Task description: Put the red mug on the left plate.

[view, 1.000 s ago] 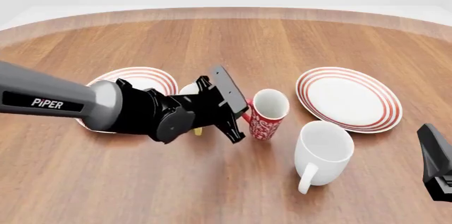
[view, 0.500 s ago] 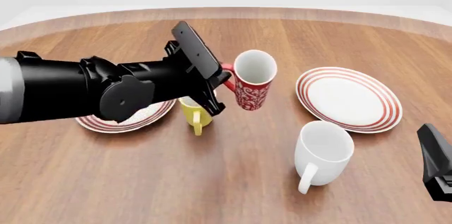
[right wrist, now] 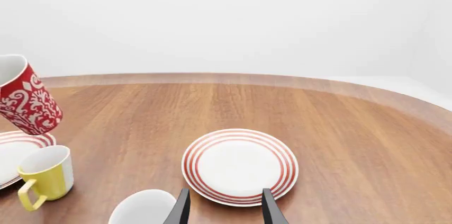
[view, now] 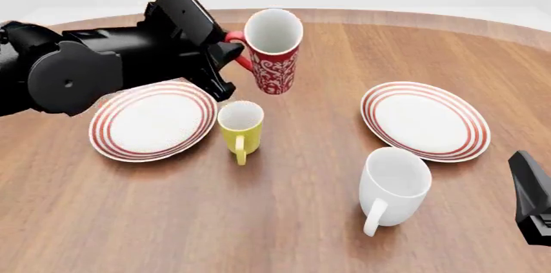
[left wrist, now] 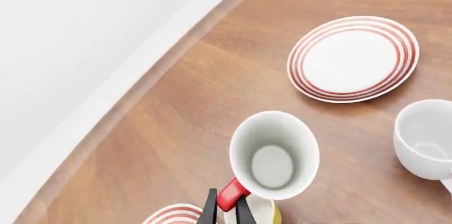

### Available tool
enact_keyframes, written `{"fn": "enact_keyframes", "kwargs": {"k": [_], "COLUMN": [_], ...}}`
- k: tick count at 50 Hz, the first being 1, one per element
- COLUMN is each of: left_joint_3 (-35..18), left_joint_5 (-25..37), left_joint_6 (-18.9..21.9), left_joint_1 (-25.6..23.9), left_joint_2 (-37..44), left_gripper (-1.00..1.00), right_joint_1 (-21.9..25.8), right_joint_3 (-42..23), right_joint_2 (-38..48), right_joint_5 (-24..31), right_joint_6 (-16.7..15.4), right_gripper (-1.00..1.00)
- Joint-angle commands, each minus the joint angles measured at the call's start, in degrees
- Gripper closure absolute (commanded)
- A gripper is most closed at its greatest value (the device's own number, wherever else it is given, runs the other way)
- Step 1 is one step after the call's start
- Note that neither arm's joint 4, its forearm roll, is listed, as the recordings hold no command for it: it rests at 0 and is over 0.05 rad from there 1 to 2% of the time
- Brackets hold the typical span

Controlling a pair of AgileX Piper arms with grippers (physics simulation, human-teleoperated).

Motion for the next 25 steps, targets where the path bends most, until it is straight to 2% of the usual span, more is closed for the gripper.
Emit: {"fn": "enact_keyframes", "kwargs": {"k": [1, 3, 4, 8, 12, 25], "left_joint_3": [-0.10, -0.32, -0.85, -1.45, -2.77, -3.85], "left_joint_5": [0.93, 1.03, 0.88, 1.55, 1.57, 3.08], "left_joint_6": [0.15, 0.06, 0.48, -0.37, 0.17, -1.87], "left_joint_1": [4.15, 5.50, 7.84, 8.68, 13.01, 17.05], "left_joint_2": [-2.32, -2.18, -1.43, -1.76, -0.43, -2.27], "left_gripper": [1.00, 1.00, 1.00, 1.00, 1.00, 1.00], "right_joint_1": [0.01, 0.01, 0.02, 0.01, 0.02, 0.02], "right_joint_3": [0.02, 0.02, 0.02, 0.02, 0.02, 0.02], "right_joint_2": [-0.11, -0.12, -0.10, -0.11, -0.11, -0.10], "right_joint_5": [0.05, 0.05, 0.06, 0.05, 0.05, 0.06], "right_joint_6": [-0.03, -0.03, -0.03, -0.03, -0.04, -0.04], "right_gripper": [-1.00, -1.00, -1.00, -1.00, -1.00, -1.00]}}
